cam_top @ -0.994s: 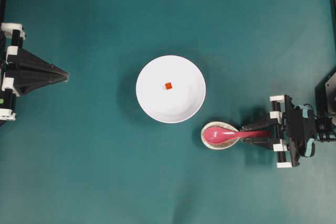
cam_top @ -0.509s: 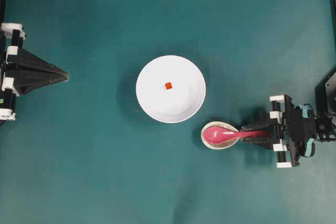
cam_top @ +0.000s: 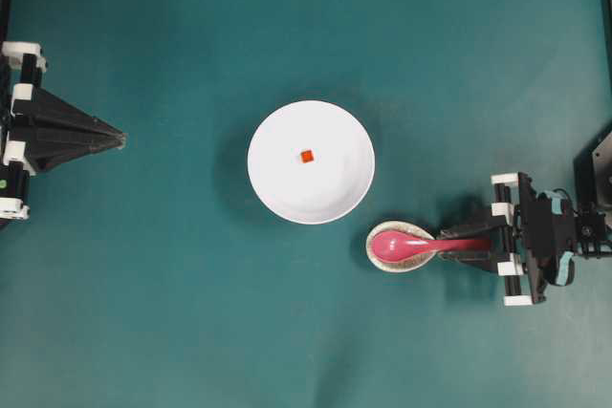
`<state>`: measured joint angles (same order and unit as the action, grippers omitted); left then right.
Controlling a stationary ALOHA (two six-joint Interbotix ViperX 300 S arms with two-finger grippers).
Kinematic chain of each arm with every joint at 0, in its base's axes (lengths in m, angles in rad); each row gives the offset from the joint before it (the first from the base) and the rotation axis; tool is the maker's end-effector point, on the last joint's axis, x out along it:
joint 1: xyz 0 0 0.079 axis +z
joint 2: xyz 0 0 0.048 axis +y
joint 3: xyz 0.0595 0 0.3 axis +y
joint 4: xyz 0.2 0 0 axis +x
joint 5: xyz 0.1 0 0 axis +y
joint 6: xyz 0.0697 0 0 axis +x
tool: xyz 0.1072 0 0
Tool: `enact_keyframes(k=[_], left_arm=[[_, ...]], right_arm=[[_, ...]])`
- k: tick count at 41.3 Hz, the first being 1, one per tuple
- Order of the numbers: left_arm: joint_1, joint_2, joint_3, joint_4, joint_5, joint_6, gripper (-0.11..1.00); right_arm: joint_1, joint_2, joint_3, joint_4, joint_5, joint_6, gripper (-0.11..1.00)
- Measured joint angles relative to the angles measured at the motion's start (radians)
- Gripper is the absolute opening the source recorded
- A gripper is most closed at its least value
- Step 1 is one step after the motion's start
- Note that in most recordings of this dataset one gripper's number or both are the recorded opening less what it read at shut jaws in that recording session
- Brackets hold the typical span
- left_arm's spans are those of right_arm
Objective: Grip the spoon and scoop the red block from the bowl with right arm.
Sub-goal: 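Close the right gripper on the red spoon handle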
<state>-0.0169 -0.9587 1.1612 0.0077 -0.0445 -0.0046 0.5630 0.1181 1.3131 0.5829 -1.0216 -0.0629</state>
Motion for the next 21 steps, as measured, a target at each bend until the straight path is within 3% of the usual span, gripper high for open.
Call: enact_keyframes(k=[21], left_arm=[[0.000, 0.000, -0.002, 0.000, 0.000, 0.000, 0.00]], right_arm=[[0.000, -0.038, 0.015, 0.000, 0.002, 0.000, 0.36]])
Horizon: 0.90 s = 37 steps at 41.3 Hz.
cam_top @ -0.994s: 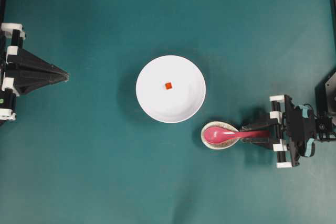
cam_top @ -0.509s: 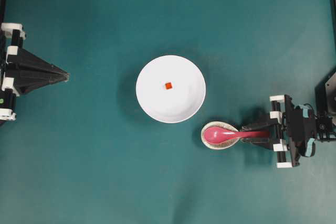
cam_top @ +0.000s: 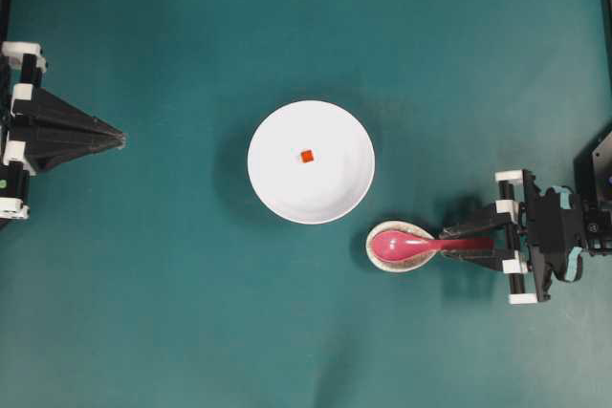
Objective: Grip the spoon and scoop the red block from the bowl with right arm.
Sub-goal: 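Close the right gripper on the red spoon handle, then lift the spoon with the right gripper and carry it over the white bowl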
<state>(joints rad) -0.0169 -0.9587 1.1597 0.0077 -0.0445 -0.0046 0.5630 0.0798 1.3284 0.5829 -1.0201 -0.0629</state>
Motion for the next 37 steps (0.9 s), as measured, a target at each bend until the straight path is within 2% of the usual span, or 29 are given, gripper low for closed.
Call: enact_keyframes(k=[23, 31, 37], left_arm=[[0.000, 0.000, 0.002, 0.000, 0.002, 0.000, 0.00], [0.000, 0.000, 0.002, 0.002, 0.002, 0.000, 0.00], [0.000, 0.000, 0.002, 0.002, 0.000, 0.000, 0.00]], right_arm=[[0.000, 0.000, -0.002, 0.000, 0.025, 0.000, 0.34], [0.000, 0.000, -0.002, 0.000, 0.025, 0.000, 0.25], [0.000, -0.006, -0.002, 0.000, 0.028, 0.000, 0.25]])
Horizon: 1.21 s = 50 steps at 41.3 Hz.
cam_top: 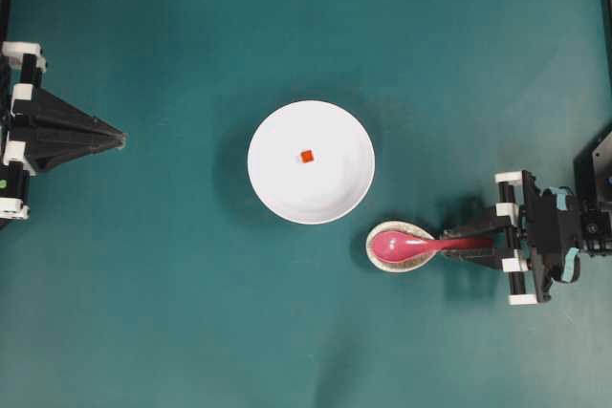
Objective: Grip the spoon and scoop the red block from the bowl with right arm.
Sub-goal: 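Lift the spoon with the right gripper and carry it over the white bowl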
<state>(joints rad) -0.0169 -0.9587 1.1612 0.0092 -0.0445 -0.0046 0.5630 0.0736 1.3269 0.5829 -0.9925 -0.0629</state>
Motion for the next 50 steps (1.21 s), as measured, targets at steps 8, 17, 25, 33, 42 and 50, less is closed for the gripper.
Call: enact_keyframes(k=[8, 17, 25, 33, 42, 50], left_arm=[[0.000, 0.000, 0.000, -0.002, 0.009, 0.000, 0.00], [0.000, 0.000, 0.000, -0.002, 0.072, -0.017, 0.00], [0.000, 0.000, 0.000, -0.002, 0.094, -0.017, 0.00], [0.000, 0.000, 0.000, -0.002, 0.101, -0.017, 0.00], [0.000, 0.000, 0.000, -0.002, 0.103, -0.017, 0.00], [0.000, 0.000, 0.000, -0.002, 0.103, -0.017, 0.00]], right_arm=[[-0.002, -0.072, -0.002, 0.000, 0.044, -0.002, 0.25], [-0.052, -0.256, -0.018, 0.000, 0.202, -0.012, 0.25], [-0.120, -0.425, -0.051, 0.000, 0.393, -0.061, 0.25], [-0.235, -0.549, -0.114, 0.000, 0.592, -0.160, 0.25], [-0.428, -0.601, -0.218, -0.005, 0.836, -0.259, 0.25], [-0.554, -0.589, -0.319, -0.011, 1.015, -0.279, 0.25]])
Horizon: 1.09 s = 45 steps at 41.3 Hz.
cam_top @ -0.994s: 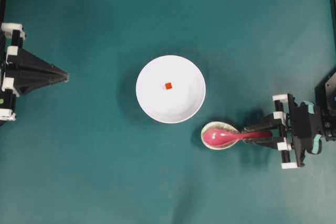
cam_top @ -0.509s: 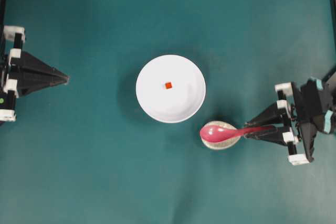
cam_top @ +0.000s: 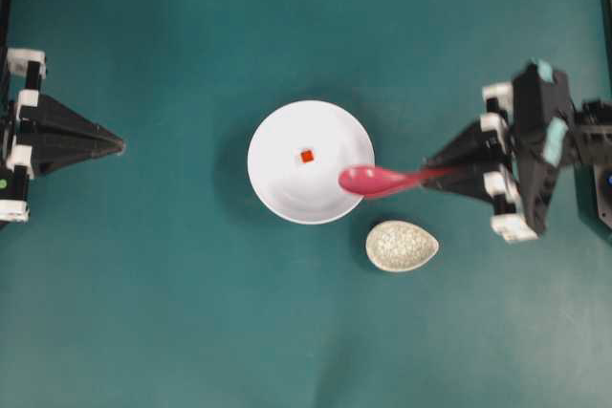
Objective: Grip the spoon and scoop the red block from the bowl with right arm.
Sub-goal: 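Lift the spoon with the right gripper and carry it over the white bowl, then lower the spoon into the bowl and push it under the red cube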
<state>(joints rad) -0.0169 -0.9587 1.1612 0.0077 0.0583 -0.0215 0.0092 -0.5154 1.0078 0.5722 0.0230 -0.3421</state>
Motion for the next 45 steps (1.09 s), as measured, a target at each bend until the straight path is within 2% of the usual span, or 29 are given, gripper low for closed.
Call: enact_keyframes(k=[10, 24, 38, 45], left_arm=[[0.000, 0.000, 0.000, 0.000, -0.003, 0.000, 0.00], [0.000, 0.000, 0.000, 0.000, -0.002, 0.005, 0.00], [0.000, 0.000, 0.000, 0.000, -0.002, 0.006, 0.00], [0.000, 0.000, -0.002, 0.002, -0.002, 0.008, 0.00]], right_arm=[[-0.089, 0.067, -0.126, -0.040, 0.167, -0.002, 0.25], [-0.124, 0.221, -0.325, -0.115, 0.396, -0.002, 0.25], [-0.124, 0.403, -0.525, -0.256, 0.629, 0.014, 0.25], [-0.126, 0.454, -0.589, -0.345, 0.706, 0.078, 0.25]])
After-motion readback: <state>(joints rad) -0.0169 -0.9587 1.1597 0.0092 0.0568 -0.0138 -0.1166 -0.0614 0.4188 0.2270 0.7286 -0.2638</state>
